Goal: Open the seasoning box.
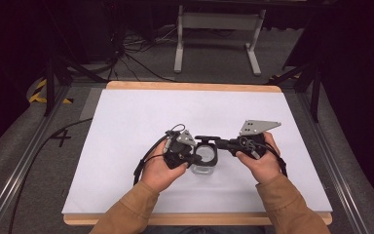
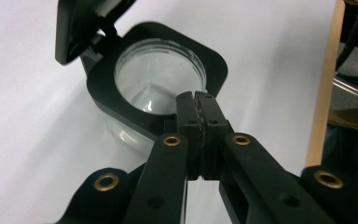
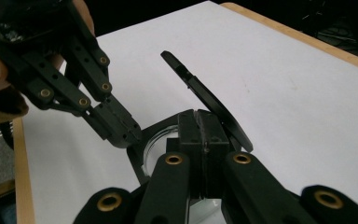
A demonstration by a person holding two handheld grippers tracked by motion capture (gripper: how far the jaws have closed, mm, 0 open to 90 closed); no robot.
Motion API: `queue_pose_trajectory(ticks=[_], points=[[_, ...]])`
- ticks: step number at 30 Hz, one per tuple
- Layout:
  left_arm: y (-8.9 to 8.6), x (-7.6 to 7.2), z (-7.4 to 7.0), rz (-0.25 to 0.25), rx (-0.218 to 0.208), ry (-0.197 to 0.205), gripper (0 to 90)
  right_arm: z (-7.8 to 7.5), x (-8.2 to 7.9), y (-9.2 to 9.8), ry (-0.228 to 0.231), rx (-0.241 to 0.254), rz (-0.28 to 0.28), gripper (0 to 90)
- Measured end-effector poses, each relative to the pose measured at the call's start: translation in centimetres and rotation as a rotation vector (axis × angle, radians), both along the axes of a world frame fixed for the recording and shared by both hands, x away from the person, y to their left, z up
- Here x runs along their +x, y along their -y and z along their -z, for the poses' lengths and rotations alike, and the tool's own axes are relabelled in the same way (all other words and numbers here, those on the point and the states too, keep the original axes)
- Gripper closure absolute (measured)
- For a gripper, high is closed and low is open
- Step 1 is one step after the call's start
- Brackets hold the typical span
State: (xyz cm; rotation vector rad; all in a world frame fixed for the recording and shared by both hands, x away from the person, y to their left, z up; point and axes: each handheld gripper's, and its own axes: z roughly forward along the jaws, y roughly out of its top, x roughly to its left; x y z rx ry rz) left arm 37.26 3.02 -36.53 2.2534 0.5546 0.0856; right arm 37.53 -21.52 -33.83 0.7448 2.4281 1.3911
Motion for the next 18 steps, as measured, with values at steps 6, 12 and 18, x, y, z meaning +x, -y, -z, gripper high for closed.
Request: queue_pose_trajectory(ticks=[6, 12, 18], points=[[0.1, -0.2, 0.6, -0.045, -0.030, 0.014, 90.0, 0.0, 0.5, 0.0, 0.002, 0.022, 0.013, 90.0], [0.0, -0.2, 0.7, -0.047, -0.038, 0.004, 90.0, -0.4, 1.1, 0.0, 0.011, 0.033, 0.033, 90.0], [-0.1, -0.1, 0.7, -0.045, -0.043, -0.017, 90.0, -0.6, 1.8, -0.1, 0.031, 0.034, 0.061, 90.0]])
